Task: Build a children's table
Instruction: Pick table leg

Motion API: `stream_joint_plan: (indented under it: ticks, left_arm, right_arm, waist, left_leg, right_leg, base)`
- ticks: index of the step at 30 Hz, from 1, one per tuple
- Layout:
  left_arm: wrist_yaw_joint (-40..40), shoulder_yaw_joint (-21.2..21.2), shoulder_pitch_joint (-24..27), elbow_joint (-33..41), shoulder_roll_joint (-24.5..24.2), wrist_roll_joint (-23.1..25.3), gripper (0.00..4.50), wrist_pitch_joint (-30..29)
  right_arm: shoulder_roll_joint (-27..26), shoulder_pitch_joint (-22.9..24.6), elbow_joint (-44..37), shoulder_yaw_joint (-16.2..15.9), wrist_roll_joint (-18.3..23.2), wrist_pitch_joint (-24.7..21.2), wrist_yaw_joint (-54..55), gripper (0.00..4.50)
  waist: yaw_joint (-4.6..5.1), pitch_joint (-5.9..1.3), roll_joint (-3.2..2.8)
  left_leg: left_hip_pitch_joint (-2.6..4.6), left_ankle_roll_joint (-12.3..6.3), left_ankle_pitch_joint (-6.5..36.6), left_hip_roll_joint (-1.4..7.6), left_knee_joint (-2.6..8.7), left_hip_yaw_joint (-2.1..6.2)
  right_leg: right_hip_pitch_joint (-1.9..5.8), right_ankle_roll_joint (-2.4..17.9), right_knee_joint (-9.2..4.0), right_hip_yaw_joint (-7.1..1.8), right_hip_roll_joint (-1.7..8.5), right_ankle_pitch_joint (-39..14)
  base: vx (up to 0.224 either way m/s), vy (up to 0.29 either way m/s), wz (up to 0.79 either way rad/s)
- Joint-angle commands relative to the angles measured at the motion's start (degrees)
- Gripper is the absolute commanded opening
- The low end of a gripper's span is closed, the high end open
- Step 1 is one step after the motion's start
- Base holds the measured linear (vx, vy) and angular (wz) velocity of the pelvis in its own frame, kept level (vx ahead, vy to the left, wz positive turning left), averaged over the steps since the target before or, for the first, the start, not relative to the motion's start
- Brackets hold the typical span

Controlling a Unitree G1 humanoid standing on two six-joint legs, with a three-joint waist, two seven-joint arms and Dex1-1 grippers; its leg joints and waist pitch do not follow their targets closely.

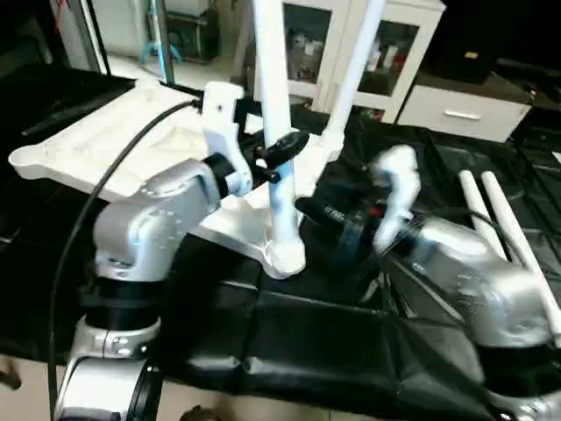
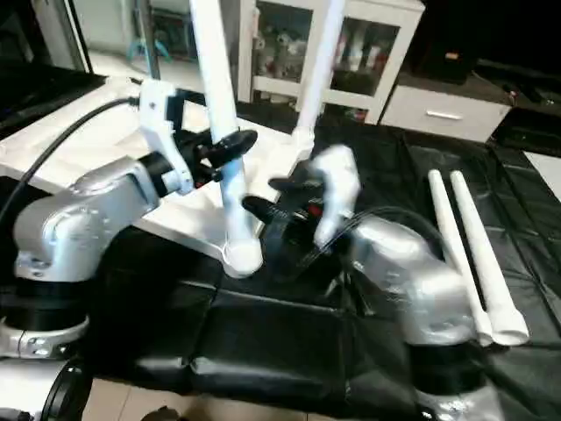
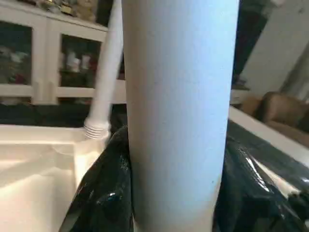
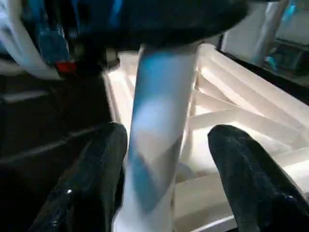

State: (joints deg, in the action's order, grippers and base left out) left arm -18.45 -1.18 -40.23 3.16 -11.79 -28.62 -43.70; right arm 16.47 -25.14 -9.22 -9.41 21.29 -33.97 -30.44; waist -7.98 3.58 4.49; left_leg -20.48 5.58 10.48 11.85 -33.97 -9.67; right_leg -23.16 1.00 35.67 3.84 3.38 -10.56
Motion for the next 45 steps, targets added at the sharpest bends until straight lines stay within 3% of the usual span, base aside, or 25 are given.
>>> stream_joint_plan:
  ticks: [1, 4, 7, 9, 11, 15, 21, 30, 32, 33, 39, 44, 45]
  left_arm:
    - [1.9, -1.4, -2.2, -0.6, 0.7, 2.7, 1.82, 2.8]
    - [2.6, -1.4, -3.3, -1.7, 1.8, 4.6, 1.82, 4.5]
    - [2.4, -1.5, -3.5, -1.7, 2.1, 5.0, 1.82, 4.7]
    - [2.5, -1.6, -3.5, -1.7, 2.1, 5.0, 1.82, 4.8]
    - [2.3, -1.7, -3.4, -1.7, 2.0, 5.0, 1.82, 4.8]
    - [1.8, -1.5, -3.2, -1.9, 2.0, 5.4, 1.81, 5.0]
    - [1.6, -1.1, -3.2, -2.3, 2.2, 5.9, 1.81, 5.4]
    - [0.5, -1.3, -3.1, -2.4, 2.0, 5.9, 1.81, 5.6]
    - [-2.0, -1.1, -2.4, -1.1, 1.1, 3.7, 2.37, 3.4]
    - [-2.2, -1.0, -2.3, -1.0, 1.1, 3.5, 2.37, 3.3]
    - [-11.5, 5.7, -0.5, 2.0, 0.8, -11.8, 2.89, -4.2]
    - [-15.2, 7.3, -0.1, 2.8, 0.7, -17.4, 3.33, -6.6]
    - [-16.3, 8.9, -0.2, 3.0, 1.0, -20.4, 3.33, -8.4]
  right_arm:
    - [-0.7, -0.3, 3.6, -4.0, -6.2, 2.0, 4.0, 2.98]
    - [-3.5, -1.1, 7.6, -6.9, -10.7, 3.9, 7.5, 2.98]
    - [-5.9, -3.2, 11.4, -7.5, -14.3, 5.8, 12.4, 2.98]
    - [-7.4, -4.0, 12.6, -6.7, -13.9, 6.3, 13.8, 2.98]
    - [-8.9, -4.7, 13.6, -5.4, -12.6, 7.1, 13.8, 2.69]
    - [-10.0, -5.2, 14.0, -4.1, -11.0, 9.5, 11.1, 2.36]
    - [-9.9, -4.9, 14.7, -4.2, -11.3, 10.9, 10.3, 1.93]
    - [-9.9, -4.6, 14.8, -3.2, -10.5, 11.5, 7.7, 1.86]
    - [-9.2, -4.6, 13.4, -2.2, -7.7, 10.4, 4.5, 1.86]
    - [-9.1, -4.6, 13.3, -2.2, -7.6, 10.4, 4.3, 1.86]
    - [-1.7, -2.5, 6.3, 1.0, 4.1, 4.6, -12.0, 1.84]
    - [3.4, -1.1, 4.0, 1.1, 7.3, 2.3, -19.8, 1.84]
    - [6.0, -0.6, 3.1, 1.8, 9.9, -0.1, -23.2, 1.84]
  waist:
    - [0.52, -4.13, -0.77]
    - [0.8, -4.11, -0.61]
    - [1.09, -4.18, -0.7]
    - [1.32, -4.12, -0.75]
    - [1.81, -4.08, -0.64]
    - [1.87, -4.15, -0.74]
    - [1.86, -4.1, -0.72]
    - [1.89, -4.16, -0.77]
    - [1.9, -4.14, -0.78]
    - [1.9, -4.17, -0.79]
    - [1.36, -4.09, -0.49]
    - [1.32, -3.96, -0.47]
    - [1.27, -3.91, -0.52]
  left_leg:
    - [0.39, 3.84, 6.3, 1.06, 3.73, 0.22]
    - [0.22, 4.1, 7.4, 0.96, 3.77, 0.18]
    - [0.29, 4.65, 7.7, 0.96, 3.78, 0.22]
    - [0.27, 4.63, 7.9, 0.92, 3.81, 0.2]
    - [0.25, 4.31, 8.6, 0.95, 3.85, 0.26]
    - [0.32, 3.58, 7.9, 1.0, 3.77, 0.18]
    - [0.33, 3.34, 7.8, 0.98, 3.75, 0.12]
    - [0.32, 2.98, 7.6, 0.99, 3.71, 0.14]
    - [0.33, 2.76, 7.8, 0.99, 3.71, 0.11]
    - [0.38, 2.69, 7.9, 1.0, 3.7, 0.12]
    - [0.24, 0.94, 7.0, 0.97, 3.5, -0.02]
    - [0.17, 0.79, 8.2, 0.96, 3.46, -0.06]
    - [0.15, 0.64, 8.7, 0.97, 3.42, -0.06]
  right_leg:
    - [3.1, 5.1, -3.84, -2.78, 3.96, -8.4]
    - [3.21, 5.0, -3.91, -2.87, 4.03, -9.1]
    - [3.13, 5.3, -3.65, -2.89, 4.08, -8.7]
    - [3.1, 5.2, -3.64, -2.91, 3.98, -8.4]
    - [3.17, 5.1, -3.56, -2.92, 3.95, -8.3]
    - [3.19, 5.4, -3.4, -2.94, 3.92, -6.1]
    - [3.2, 5.6, -3.51, -2.94, 3.95, -6.9]
    - [3.24, 6.0, -3.42, -2.94, 3.89, -6.1]
    - [3.23, 6.2, -3.43, -2.93, 3.91, -6.2]
    - [3.25, 6.3, -3.4, -2.9, 3.89, -6.2]
    - [3.57, 8.3, -3.24, -2.92, 3.87, -5.0]
    - [3.44, 8.3, -3.79, -2.81, 4.04, -9.5]
    - [3.46, 8.1, -3.88, -2.84, 3.97, -10.7]
  base:
    - [0.0, 0.0, 0.0]
    - [0.0, 0.0, 0.0]
    - [0.0, 0.0, 0.0]
    - [0.0, 0.0, 0.0]
    - [0.0, 0.0, 0.0]
    - [0.0, 0.0, 0.0]
    - [0.0, 0.0, 0.0]
    - [0.0, 0.0, 0.0]
    - [0.0, 0.0, 0.0]
    - [0.0, 0.0, 0.0]
    - [0.0, 0.0, 0.0]
    - [0.0, 0.0, 0.0]
    - [0.0, 0.0, 0.0]
